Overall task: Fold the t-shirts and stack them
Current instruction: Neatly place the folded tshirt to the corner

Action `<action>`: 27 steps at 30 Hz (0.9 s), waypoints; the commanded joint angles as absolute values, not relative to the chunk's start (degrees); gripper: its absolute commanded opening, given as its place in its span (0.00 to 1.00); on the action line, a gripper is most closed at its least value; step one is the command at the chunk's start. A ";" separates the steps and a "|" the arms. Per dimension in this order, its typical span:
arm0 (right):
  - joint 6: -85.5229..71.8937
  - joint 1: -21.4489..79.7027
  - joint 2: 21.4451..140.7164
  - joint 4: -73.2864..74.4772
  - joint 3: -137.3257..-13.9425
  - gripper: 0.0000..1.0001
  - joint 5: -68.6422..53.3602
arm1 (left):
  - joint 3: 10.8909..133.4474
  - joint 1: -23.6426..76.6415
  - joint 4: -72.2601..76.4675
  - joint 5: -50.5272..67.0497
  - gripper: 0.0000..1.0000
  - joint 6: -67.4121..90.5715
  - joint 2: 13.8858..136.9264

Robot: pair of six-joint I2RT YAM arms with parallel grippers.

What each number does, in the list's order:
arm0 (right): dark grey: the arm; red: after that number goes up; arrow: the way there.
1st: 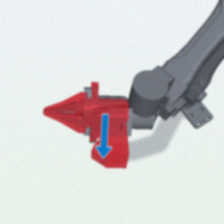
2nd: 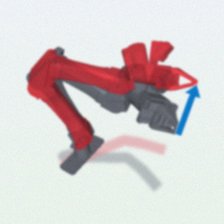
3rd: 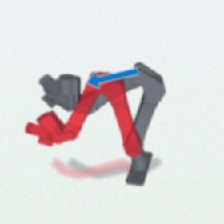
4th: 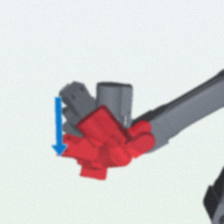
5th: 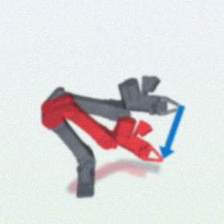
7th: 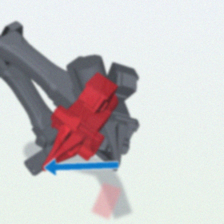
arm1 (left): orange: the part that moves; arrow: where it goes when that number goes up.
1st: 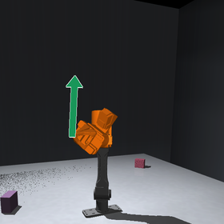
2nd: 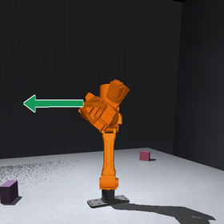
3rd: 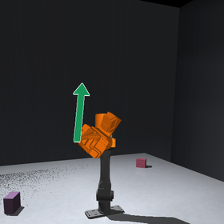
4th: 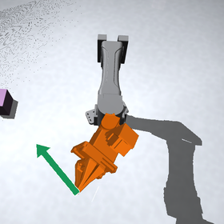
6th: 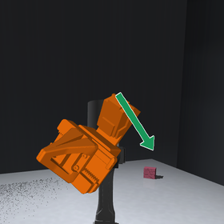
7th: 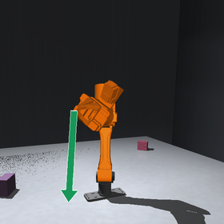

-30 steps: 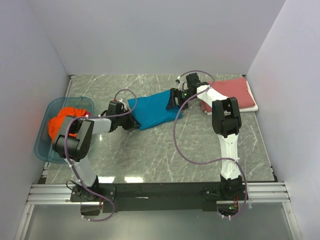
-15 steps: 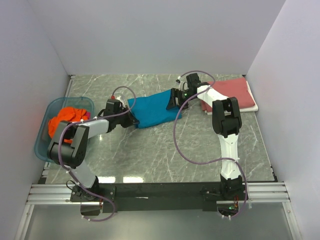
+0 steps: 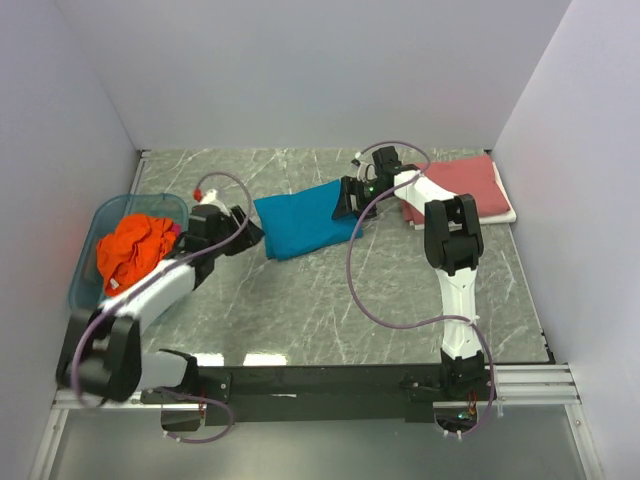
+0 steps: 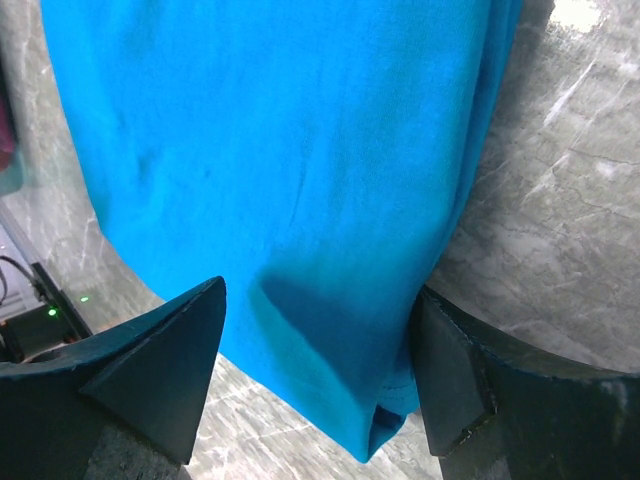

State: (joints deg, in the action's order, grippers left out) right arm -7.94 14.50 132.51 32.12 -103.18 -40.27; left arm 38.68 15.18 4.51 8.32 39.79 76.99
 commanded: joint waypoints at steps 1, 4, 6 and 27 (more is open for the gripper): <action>-5.80 16.25 135.26 36.21 -103.01 0.79 -33.41 | 37.97 14.85 0.99 0.28 0.62 37.09 65.85; -5.80 16.61 134.48 36.22 -103.97 0.79 -30.77 | 38.49 14.59 -3.33 -1.65 0.67 35.34 57.85; -4.84 16.61 133.16 35.60 -104.41 0.79 -24.55 | 38.93 14.41 -7.63 -4.03 0.70 33.24 52.68; -6.06 17.49 146.16 44.74 -126.65 0.83 -31.37 | 37.79 14.24 -18.81 -5.71 0.83 27.07 31.55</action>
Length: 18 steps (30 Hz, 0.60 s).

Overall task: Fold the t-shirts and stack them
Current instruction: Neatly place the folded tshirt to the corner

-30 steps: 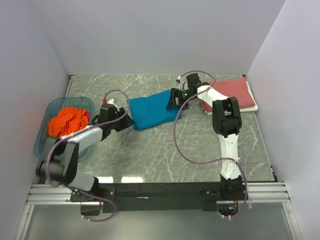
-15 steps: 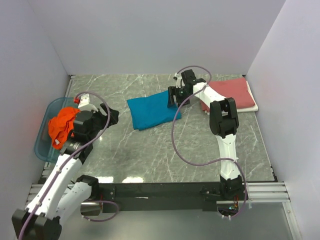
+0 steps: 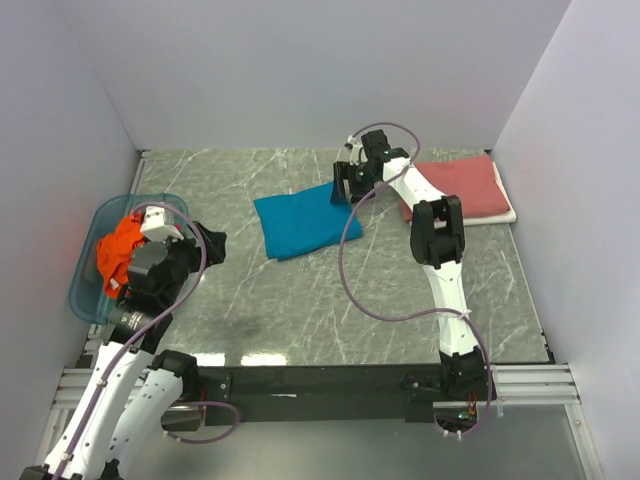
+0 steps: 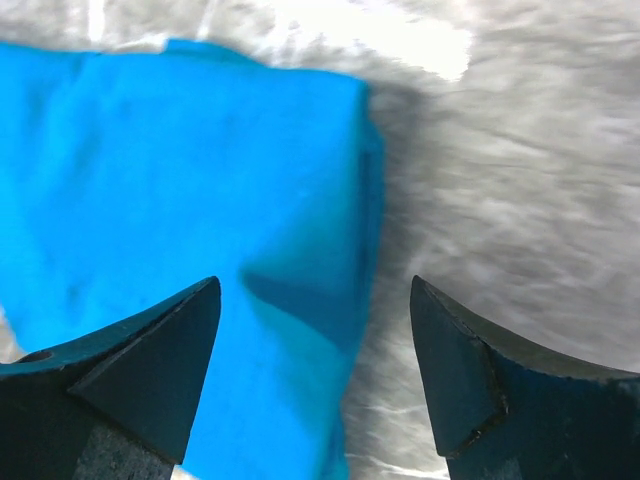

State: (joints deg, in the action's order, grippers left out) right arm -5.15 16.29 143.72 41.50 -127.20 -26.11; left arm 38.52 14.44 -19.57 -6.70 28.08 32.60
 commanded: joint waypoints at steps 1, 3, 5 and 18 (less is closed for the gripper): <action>-5.98 17.84 146.08 44.74 -125.69 0.82 -33.03 | 37.79 14.24 -18.90 -5.80 0.83 27.07 31.38; -6.24 18.81 145.99 44.56 -124.46 0.82 -33.92 | 37.71 14.24 -18.81 -5.89 0.83 26.90 30.85; -6.59 19.51 146.07 44.39 -123.40 0.81 -35.15 | 37.53 14.24 -18.63 -5.63 0.83 26.72 30.24; -11.95 20.21 146.78 42.45 -123.66 0.41 -35.60 | 37.18 14.24 -18.81 -5.10 0.83 26.89 29.27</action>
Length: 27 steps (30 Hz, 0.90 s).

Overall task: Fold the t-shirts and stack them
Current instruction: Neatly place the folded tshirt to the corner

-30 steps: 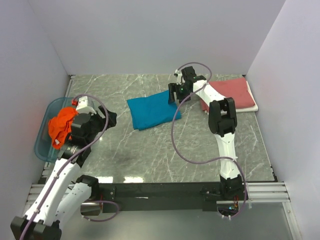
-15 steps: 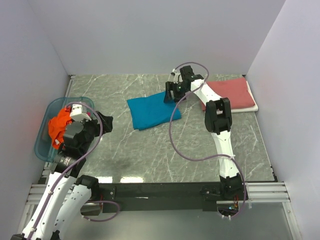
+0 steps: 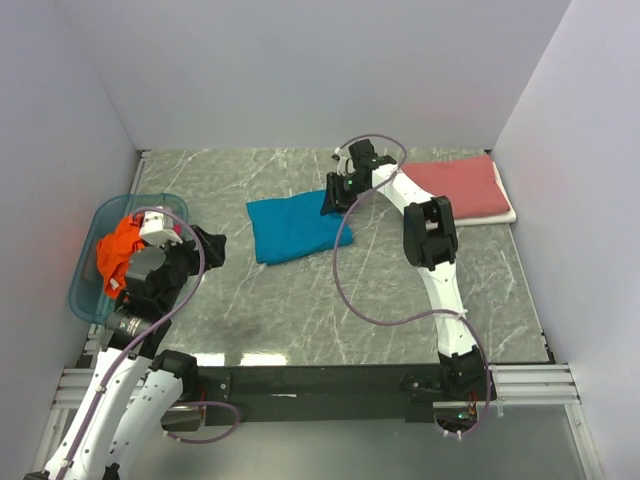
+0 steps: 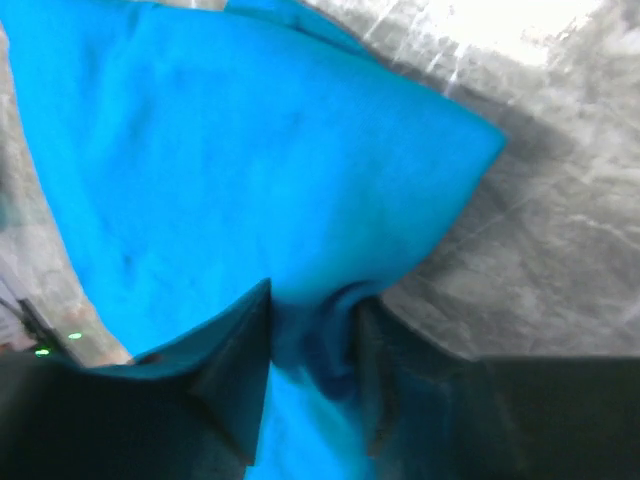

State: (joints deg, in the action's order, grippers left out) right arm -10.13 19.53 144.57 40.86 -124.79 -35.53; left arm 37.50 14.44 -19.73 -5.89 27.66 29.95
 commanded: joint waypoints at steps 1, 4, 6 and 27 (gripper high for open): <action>-11.95 20.13 146.78 42.36 -123.75 0.34 -35.77 | 37.00 14.24 -18.72 -5.10 0.83 26.89 29.18; -11.87 19.95 147.04 42.45 -123.66 0.07 -36.56 | 37.00 14.24 -18.81 -5.18 0.83 26.98 28.92; -11.60 19.51 146.60 41.93 -123.05 0.00 -38.75 | 37.00 14.33 -18.72 -5.19 0.83 26.90 28.74; 12.39 19.86 122.08 47.02 -118.92 0.00 5.53 | 36.91 14.33 -17.58 -1.14 0.84 25.75 26.72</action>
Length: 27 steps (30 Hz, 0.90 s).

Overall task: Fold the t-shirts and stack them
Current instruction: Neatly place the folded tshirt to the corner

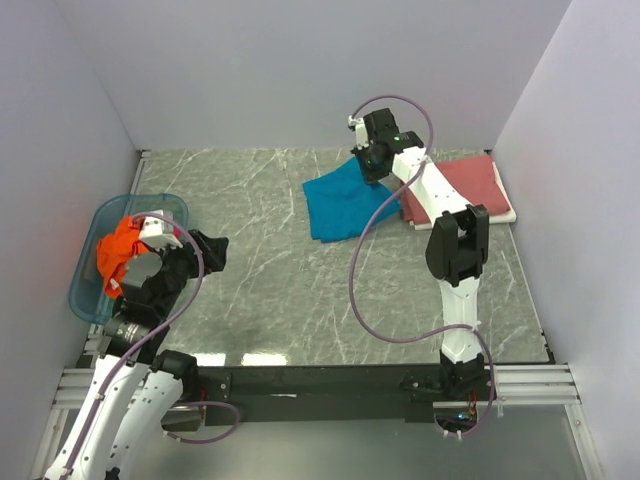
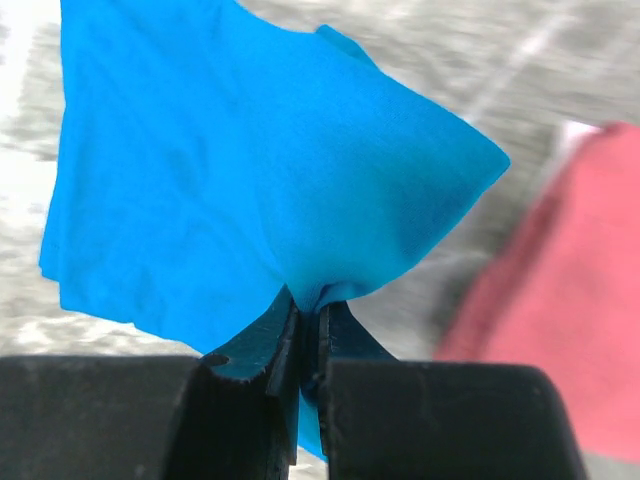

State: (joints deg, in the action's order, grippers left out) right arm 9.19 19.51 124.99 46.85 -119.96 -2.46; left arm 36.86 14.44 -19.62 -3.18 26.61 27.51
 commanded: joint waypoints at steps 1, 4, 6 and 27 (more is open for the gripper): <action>13.00 19.95 121.65 47.02 -118.92 0.00 7.36 | 36.91 14.33 -17.58 -0.97 0.84 25.75 26.54; 14.41 19.95 120.41 46.93 -118.74 0.00 10.01 | 36.91 14.33 -17.58 -0.53 0.84 25.66 25.84; 15.03 19.95 119.10 46.41 -118.30 0.00 12.39 | 36.74 14.33 -17.40 -0.44 0.84 25.66 25.58; 22.06 17.32 109.87 43.15 -114.61 0.00 20.92 | 36.83 14.33 -17.14 0.70 0.84 25.31 25.84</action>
State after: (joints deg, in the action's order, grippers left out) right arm 20.51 18.48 113.06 45.10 -112.92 18.79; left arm 36.86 14.44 -19.55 -0.27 26.33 26.02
